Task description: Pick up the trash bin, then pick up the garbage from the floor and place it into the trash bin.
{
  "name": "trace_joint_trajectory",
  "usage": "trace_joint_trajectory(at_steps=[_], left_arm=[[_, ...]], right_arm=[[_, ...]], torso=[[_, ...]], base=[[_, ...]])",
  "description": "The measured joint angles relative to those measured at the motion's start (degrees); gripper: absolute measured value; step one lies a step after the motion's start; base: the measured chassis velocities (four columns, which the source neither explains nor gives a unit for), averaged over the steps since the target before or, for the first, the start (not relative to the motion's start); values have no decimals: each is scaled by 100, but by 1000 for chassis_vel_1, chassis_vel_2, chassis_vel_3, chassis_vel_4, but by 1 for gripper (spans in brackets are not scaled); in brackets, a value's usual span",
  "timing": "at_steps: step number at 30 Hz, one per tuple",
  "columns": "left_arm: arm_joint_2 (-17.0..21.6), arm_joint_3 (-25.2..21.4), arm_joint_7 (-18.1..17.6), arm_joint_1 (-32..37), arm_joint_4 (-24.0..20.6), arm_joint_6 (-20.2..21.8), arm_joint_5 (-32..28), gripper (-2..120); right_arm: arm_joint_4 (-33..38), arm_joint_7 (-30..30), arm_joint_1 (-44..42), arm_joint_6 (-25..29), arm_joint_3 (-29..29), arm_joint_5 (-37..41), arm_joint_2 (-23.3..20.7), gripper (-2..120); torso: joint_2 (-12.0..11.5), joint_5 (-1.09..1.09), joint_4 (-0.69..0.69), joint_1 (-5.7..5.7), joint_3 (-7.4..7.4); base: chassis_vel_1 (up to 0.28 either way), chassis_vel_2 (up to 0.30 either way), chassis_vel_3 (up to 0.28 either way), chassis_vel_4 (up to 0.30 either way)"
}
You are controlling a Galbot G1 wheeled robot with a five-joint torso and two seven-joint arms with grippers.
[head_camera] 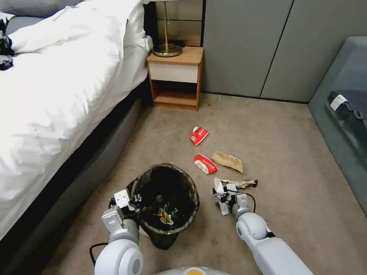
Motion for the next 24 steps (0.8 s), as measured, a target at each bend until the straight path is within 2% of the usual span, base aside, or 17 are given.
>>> trace_joint_trajectory(at_steps=[8,13,19,21,23,24], left_arm=[[0,0,0,0,0,0,0,75],[0,0,0,0,0,0,0,75],[0,0,0,0,0,0,0,75],[0,0,0,0,0,0,0,75],[0,0,0,0,0,0,0,75],[0,0,0,0,0,0,0,75]], right_arm=[[-779,-94,222,35,73,86,168,100],[-983,-151,190,109,75,65,237,100],[-1046,-250,147,230,87,33,255,85],[-1000,-293,116,247,101,25,241,74],[-987,-297,108,251,102,22,238,72],[-955,-300,91,274,103,3,238,64]], torso=[[0,0,1,0,0],[0,0,0,0,0],[0,0,0,0,0],[0,-1,0,0,0],[0,-1,0,0,0],[0,0,0,0,0]], base=[[0,0,0,0],[0,0,0,0],[0,0,0,0],[0,0,0,0],[0,0,0,0],[0,0,0,0]])
